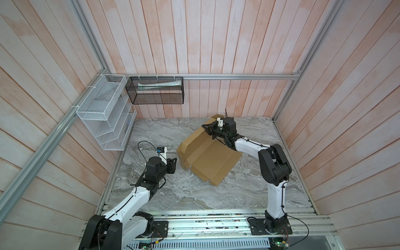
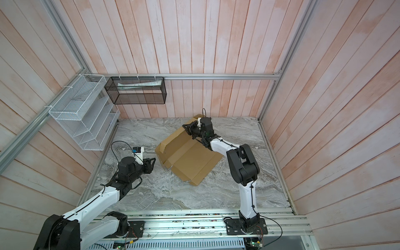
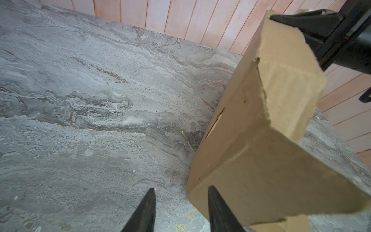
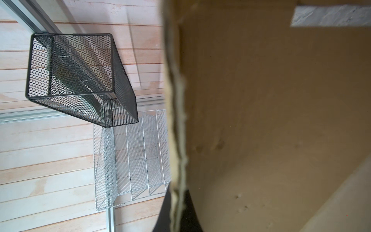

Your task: Fold the paper box

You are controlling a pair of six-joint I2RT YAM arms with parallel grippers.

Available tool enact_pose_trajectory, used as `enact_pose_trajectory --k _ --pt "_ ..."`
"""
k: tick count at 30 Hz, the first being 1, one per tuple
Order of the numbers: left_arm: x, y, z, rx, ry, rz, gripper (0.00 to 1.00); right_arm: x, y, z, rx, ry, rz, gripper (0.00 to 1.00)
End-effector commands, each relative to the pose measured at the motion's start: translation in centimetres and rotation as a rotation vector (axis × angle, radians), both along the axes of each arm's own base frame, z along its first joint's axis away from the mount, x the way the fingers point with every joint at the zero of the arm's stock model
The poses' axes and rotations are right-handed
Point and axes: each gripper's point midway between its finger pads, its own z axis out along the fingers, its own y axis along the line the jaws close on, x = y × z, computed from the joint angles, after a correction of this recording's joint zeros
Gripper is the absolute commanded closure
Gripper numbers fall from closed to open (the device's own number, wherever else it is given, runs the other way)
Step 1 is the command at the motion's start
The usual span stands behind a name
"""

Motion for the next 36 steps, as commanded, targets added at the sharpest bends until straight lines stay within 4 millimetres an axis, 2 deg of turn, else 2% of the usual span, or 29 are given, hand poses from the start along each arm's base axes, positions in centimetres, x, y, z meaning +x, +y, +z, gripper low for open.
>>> enact_pose_trajectory --k 1,8,18,26,36 --pt "0.8 -1.8 2.0 0.003 -0.067 -0.071 0.55 0.6 0.5 1.3 0.032 -0.049 0.025 0.99" --pt "0.8 -3.7 1.3 0.040 -0.052 -0.117 0.56 0.7 0.8 0.7 0.032 -0.050 0.043 0.99" --pt "1.5 -3.6 1.0 0.068 -0.050 -0.083 0.57 0.6 1.0 0.1 0.030 -0.045 0.053 0.99" --pt "1.4 -4.7 0.6 0.060 -0.042 -0.108 0.61 0.5 0.9 -0.5 0.031 -0.046 0.053 0.99" --pt "1.2 -5.4 0.1 0.056 -0.038 -0.124 0.61 0.3 1.0 -1.0 0.033 -0.046 0.055 0.99"
